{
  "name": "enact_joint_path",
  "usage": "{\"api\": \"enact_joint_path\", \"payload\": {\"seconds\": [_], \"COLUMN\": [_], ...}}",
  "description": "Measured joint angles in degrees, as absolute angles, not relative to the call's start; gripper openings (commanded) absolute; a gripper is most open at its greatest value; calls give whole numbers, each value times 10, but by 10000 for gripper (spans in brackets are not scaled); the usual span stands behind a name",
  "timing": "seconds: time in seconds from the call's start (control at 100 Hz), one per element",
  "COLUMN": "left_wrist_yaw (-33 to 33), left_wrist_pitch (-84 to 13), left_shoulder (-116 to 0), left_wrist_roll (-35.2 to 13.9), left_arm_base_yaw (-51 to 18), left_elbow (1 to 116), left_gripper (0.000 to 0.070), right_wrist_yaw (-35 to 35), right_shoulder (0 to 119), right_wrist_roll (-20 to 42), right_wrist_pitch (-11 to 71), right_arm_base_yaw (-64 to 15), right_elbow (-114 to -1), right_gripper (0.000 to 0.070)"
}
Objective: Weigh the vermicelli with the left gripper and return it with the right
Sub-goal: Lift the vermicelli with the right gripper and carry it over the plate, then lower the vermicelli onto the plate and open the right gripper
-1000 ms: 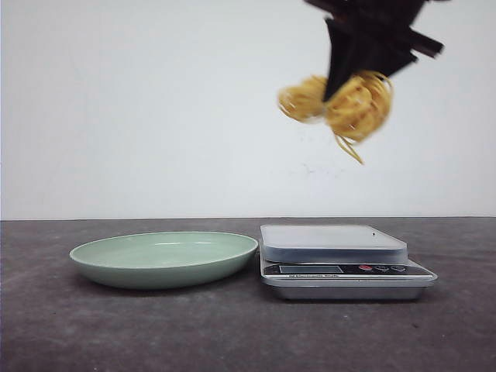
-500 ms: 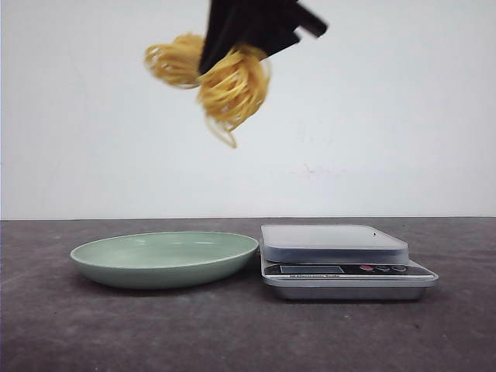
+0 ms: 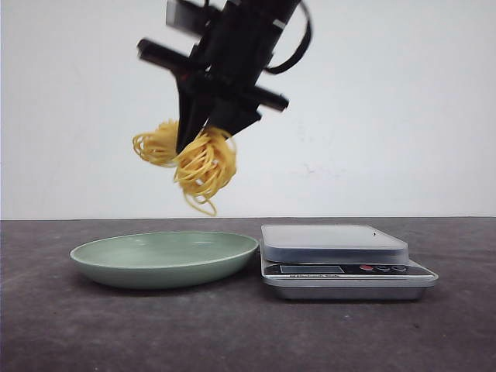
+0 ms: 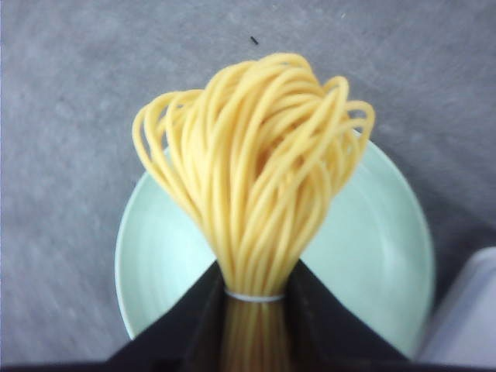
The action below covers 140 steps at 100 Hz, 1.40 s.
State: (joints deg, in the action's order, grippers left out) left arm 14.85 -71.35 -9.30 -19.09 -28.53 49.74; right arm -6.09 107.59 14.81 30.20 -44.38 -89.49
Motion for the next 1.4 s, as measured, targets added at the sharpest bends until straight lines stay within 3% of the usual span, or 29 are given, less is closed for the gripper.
{"api": "enact_joint_path", "payload": {"seconds": [0.16,0.43,0.56,0.9,0.95,1.03,1.07,1.4], "left_wrist_yaw": [149,149,149,149,149,149,149,149], "left_wrist_pitch": [-714,-714,-714,-714,-714,-714,-714,-714], "left_shoulder": [-93,-93,-93,-93,-93,-93,-93,-93], "left_wrist_roll": [-191,-191,-191,-190,-190,-190,-190,-184], "left_arm_base_yaw": [-285,-285,-285,-285,-285,-285,-285,-285], "left_elbow": [497,497,497,497,497,497,497,497], "left_gripper": [337,337,337,337,337,337,337,337], "right_wrist_yaw": [-90,-60,-25,-15,-15,-15,-15,-15], "right_shoulder": [1116,1146,1150,1150,1150,1150,1150,1149], "right_wrist_roll": [240,358,385,404,404,404,404,401], "right_wrist_pitch": [271,250,261,291,291,291,291,276], "right_arm_base_yaw": [-443,-442,-442,-441,-442,-442,-442,-442], "right_elbow": [-906,-906,-906,-906,-906,-906,-906,-907], "right_gripper": [4,4,4,9,52,228,264,270]}}
